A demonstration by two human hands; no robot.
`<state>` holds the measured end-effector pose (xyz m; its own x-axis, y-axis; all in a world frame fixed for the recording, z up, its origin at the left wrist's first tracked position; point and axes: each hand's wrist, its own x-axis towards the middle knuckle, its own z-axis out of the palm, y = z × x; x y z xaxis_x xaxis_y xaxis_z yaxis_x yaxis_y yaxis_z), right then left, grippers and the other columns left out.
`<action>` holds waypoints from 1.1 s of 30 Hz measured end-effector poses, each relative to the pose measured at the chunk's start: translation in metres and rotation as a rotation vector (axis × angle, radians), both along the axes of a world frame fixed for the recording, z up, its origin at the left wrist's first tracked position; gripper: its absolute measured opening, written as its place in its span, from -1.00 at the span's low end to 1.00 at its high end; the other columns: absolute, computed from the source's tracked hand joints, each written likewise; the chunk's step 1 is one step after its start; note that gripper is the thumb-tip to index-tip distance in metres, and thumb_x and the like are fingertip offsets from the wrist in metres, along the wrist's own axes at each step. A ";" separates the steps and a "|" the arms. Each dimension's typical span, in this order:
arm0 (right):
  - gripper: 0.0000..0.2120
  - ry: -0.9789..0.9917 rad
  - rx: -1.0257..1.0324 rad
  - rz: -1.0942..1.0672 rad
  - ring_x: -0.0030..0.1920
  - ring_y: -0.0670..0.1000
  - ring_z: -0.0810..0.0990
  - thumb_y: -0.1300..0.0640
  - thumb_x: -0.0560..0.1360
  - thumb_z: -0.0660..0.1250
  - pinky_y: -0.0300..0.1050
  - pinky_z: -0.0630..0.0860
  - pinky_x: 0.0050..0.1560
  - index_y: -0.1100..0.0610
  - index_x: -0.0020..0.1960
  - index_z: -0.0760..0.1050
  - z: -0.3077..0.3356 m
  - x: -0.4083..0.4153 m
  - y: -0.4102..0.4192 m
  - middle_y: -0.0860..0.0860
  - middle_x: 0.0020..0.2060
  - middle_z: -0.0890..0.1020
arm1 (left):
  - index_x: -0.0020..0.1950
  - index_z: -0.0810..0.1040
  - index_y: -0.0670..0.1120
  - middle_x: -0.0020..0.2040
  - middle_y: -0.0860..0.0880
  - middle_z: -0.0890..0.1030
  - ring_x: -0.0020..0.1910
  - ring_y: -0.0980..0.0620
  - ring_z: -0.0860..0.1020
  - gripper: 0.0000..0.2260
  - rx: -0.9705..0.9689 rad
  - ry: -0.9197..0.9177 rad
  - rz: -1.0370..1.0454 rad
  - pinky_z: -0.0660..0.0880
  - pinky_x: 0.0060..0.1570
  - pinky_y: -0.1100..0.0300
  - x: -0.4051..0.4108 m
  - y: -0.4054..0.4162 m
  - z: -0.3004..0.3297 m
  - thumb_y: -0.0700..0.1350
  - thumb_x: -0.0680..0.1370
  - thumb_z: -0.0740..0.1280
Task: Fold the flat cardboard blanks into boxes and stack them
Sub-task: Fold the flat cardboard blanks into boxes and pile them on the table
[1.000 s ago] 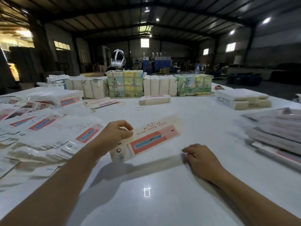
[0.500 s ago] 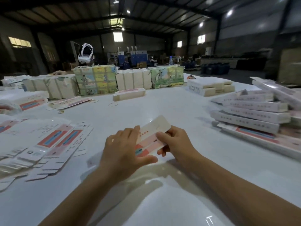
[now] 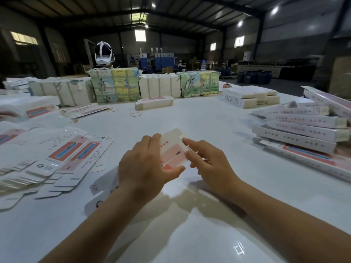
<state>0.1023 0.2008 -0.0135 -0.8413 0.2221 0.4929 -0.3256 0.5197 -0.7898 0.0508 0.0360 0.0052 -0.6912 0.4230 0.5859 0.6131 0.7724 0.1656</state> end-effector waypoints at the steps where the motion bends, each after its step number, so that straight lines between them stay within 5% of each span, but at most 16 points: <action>1: -0.73 0.033 0.088 -0.029 -0.20 -0.09 0.56 0.15 0.56 0.29 -0.28 0.43 -0.18 -0.05 0.24 0.54 -0.001 0.001 0.002 -0.05 -0.11 0.59 | 0.43 0.25 -0.06 0.14 -0.01 0.47 0.02 -0.01 0.47 -0.18 -0.046 0.007 0.016 0.48 -0.10 0.13 0.000 0.000 0.000 0.40 0.33 0.29; 4: -0.75 0.018 0.148 -0.018 -0.19 -0.09 0.56 0.17 0.54 0.32 -0.31 0.43 -0.18 -0.08 0.16 0.59 -0.002 0.001 -0.001 0.01 -0.11 0.59 | 0.43 0.21 -0.04 0.17 0.03 0.44 0.04 0.03 0.45 -0.19 -0.148 0.042 0.059 0.41 -0.07 0.18 -0.001 -0.002 0.001 0.44 0.35 0.21; 9: -0.84 -0.383 -0.659 0.400 -0.20 0.00 0.62 0.21 0.51 0.31 -0.14 0.54 -0.35 0.09 -0.07 0.67 0.010 -0.001 -0.006 0.08 -0.16 0.66 | 0.42 0.22 -0.04 0.17 0.02 0.45 0.05 0.01 0.46 -0.21 -0.199 0.090 0.080 0.40 -0.07 0.18 -0.001 -0.001 0.001 0.45 0.37 0.17; 15: -0.82 -0.323 -0.295 0.470 -0.20 0.03 0.58 0.09 0.45 0.35 -0.13 0.54 -0.23 0.06 0.03 0.63 0.009 -0.002 0.005 0.14 -0.13 0.64 | 0.38 0.30 -0.01 0.13 0.04 0.50 -0.07 0.04 0.46 -0.21 -0.112 0.012 -0.044 0.39 -0.20 0.21 -0.001 0.000 0.006 0.43 0.31 0.30; 20: -0.82 -0.354 -0.127 0.438 -0.33 -0.02 0.58 -0.07 0.30 0.45 -0.13 0.51 -0.22 -0.05 -0.13 0.65 0.005 -0.001 0.008 0.04 -0.29 0.69 | 0.17 0.45 0.09 -0.04 0.09 0.59 -0.19 -0.01 0.49 -0.51 -0.135 -0.019 -0.080 0.33 -0.30 0.18 0.001 -0.007 0.012 0.32 0.36 0.30; 23: -0.86 -0.362 -0.162 0.417 -0.35 0.03 0.59 -0.04 0.33 0.44 -0.11 0.53 -0.22 0.01 -0.20 0.67 0.004 -0.001 0.008 0.11 -0.32 0.69 | 0.14 0.44 0.10 -0.09 0.12 0.57 -0.20 0.01 0.49 -0.52 -0.125 -0.094 -0.106 0.40 -0.29 0.16 -0.001 -0.006 0.010 0.35 0.35 0.32; 28: -0.91 -0.211 -0.234 0.305 -0.37 0.02 0.58 0.20 0.49 0.39 -0.18 0.55 -0.28 0.07 -0.13 0.66 0.012 0.001 0.013 0.11 -0.33 0.68 | 0.31 0.33 0.12 0.10 0.16 0.48 -0.14 0.11 0.51 -0.35 -0.137 -0.376 -0.191 0.48 -0.24 0.28 -0.011 -0.016 0.004 0.34 0.32 0.39; 33: -0.77 0.026 -0.432 0.039 -0.44 -0.03 0.55 0.29 0.47 0.39 -0.22 0.52 -0.39 0.08 0.02 0.40 0.008 -0.003 0.002 0.06 -0.40 0.65 | 0.16 0.34 0.14 -0.01 0.18 0.45 -0.19 0.09 0.55 -0.48 0.050 -0.367 -0.171 0.52 -0.24 0.28 -0.016 -0.018 0.000 0.30 0.33 0.43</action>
